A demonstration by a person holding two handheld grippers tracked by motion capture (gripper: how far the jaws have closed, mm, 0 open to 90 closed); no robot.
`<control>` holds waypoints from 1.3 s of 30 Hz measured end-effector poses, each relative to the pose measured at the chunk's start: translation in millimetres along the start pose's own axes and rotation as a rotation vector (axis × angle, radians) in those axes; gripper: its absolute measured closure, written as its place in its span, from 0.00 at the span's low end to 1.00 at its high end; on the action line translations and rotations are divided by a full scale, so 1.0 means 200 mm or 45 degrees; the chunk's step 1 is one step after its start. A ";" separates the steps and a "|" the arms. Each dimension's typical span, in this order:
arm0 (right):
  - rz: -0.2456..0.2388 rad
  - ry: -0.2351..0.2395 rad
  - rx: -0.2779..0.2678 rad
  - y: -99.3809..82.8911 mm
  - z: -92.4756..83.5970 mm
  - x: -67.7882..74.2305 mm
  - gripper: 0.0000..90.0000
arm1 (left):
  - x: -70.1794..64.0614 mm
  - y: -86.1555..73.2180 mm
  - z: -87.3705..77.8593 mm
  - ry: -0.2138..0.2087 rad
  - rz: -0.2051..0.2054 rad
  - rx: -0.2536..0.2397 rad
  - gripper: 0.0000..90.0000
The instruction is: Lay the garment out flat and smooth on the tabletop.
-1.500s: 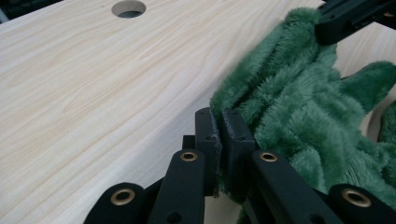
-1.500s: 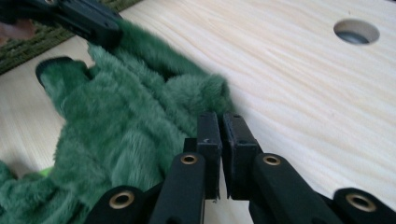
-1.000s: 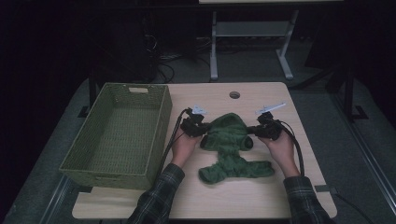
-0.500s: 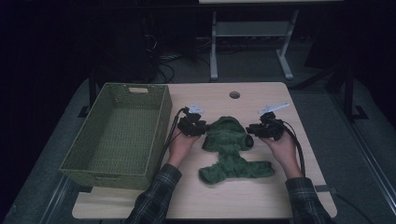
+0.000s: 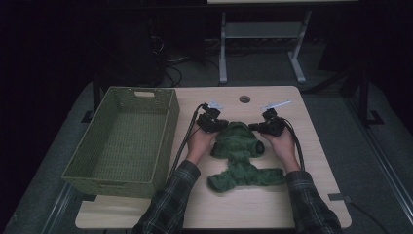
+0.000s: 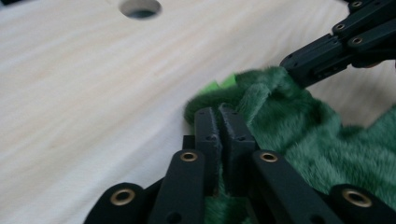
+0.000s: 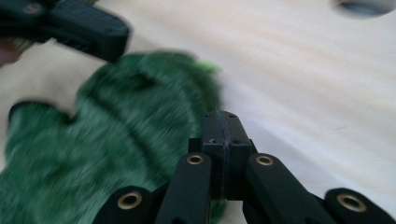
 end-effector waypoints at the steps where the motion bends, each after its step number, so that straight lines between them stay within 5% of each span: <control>1: -0.027 0.020 0.041 -0.03 0.02 0.01 1.00 | -0.01 -0.03 0.01 -0.011 0.035 0.054 0.98; 4: -0.069 0.049 0.096 -0.06 0.04 0.04 1.00 | -0.03 -0.07 0.03 -0.019 0.058 0.101 0.99; 7: -0.110 0.019 0.159 -0.10 0.06 0.05 1.00 | 0.00 -0.14 0.05 0.035 0.124 0.217 0.99; 12: -0.101 -0.018 0.165 -0.12 0.05 0.02 1.00 | 0.03 -0.16 0.06 0.075 0.121 0.228 1.00; 17: -0.085 -0.125 0.156 -0.12 0.02 -0.03 1.00 | 0.06 -0.14 0.09 0.120 0.116 0.172 1.00; 22: -0.084 -0.139 0.153 -0.12 0.01 -0.04 1.00 | 0.05 -0.12 0.09 0.094 0.116 0.116 0.90; 24: -0.082 -0.137 0.127 -0.11 -0.01 -0.02 1.00 | 0.03 -0.09 0.07 0.058 0.086 0.076 0.88; 26: -0.092 -0.140 0.088 -0.08 -0.06 0.00 1.00 | 0.02 -0.06 0.02 0.054 0.111 0.059 0.88; 31: -0.103 -0.130 0.022 -0.05 -0.16 0.05 0.87 | -0.02 -0.04 -0.09 -0.001 0.096 -0.009 0.84; 39: -0.109 -0.170 -0.036 -0.09 -0.26 0.14 0.60 | -0.07 -0.15 -0.27 -0.051 0.090 -0.030 0.68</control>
Point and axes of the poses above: each handheld gripper's, and its own axes: z roughly forward along the jaws, y roughly out of its top, x roughly to its left, the point moved 7 cm from there along z, roughly forward along the jaws, and after that the axes turned 7 degrees about y, right-handed, at the moved point
